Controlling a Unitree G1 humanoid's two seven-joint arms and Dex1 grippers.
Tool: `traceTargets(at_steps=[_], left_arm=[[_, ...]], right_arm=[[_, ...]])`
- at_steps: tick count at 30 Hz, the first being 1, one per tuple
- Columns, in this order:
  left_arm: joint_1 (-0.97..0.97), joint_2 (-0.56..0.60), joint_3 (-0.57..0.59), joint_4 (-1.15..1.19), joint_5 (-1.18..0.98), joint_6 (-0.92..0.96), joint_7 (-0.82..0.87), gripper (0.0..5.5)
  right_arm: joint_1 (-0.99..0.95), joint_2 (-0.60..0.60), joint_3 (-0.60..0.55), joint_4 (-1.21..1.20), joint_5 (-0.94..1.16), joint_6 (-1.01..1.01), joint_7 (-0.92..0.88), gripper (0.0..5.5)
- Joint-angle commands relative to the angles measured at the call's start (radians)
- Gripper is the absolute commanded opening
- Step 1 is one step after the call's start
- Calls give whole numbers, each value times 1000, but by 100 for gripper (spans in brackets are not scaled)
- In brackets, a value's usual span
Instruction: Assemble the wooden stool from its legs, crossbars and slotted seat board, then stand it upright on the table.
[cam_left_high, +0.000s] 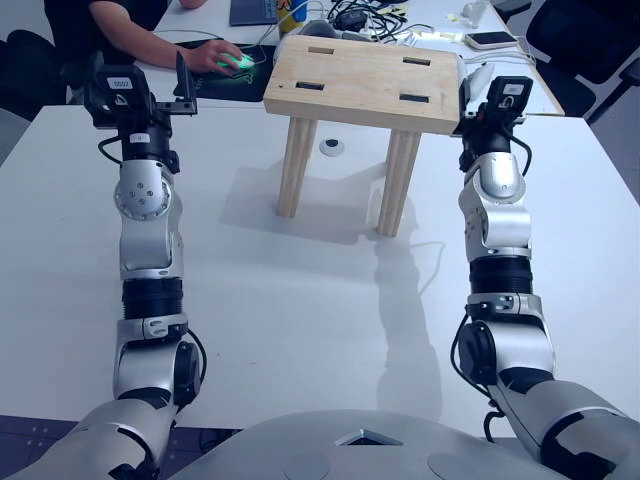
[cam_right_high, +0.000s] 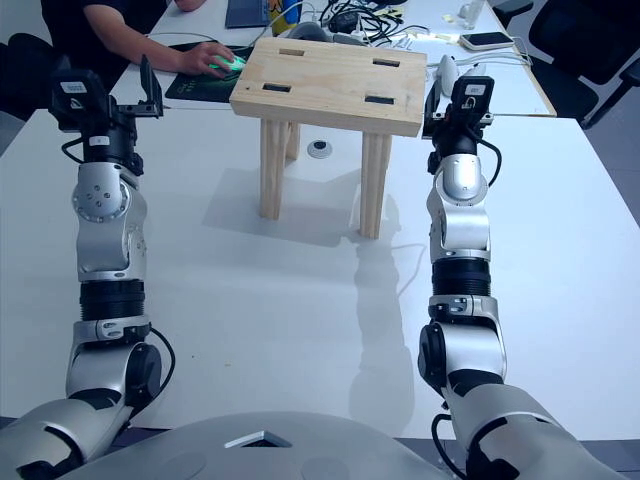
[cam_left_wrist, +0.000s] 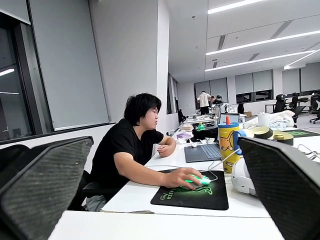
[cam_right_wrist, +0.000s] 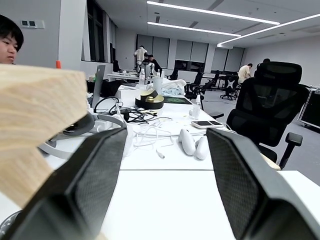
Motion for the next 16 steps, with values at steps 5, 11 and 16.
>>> traceTargets(at_steps=[5,11,16], left_arm=[[9,-19,18,32,-20,17,12,538],[-13,-10,7,70,-24,-1,-11,538],[-5,-11,3,73,-25,-7,-25,538]], right_arm=[[-29,2,8,22,-43,-11,-45,292],[-27,0,0,14,-39,10,-64,292],[-12,11,-2,-26,-22,1,-48,292]])
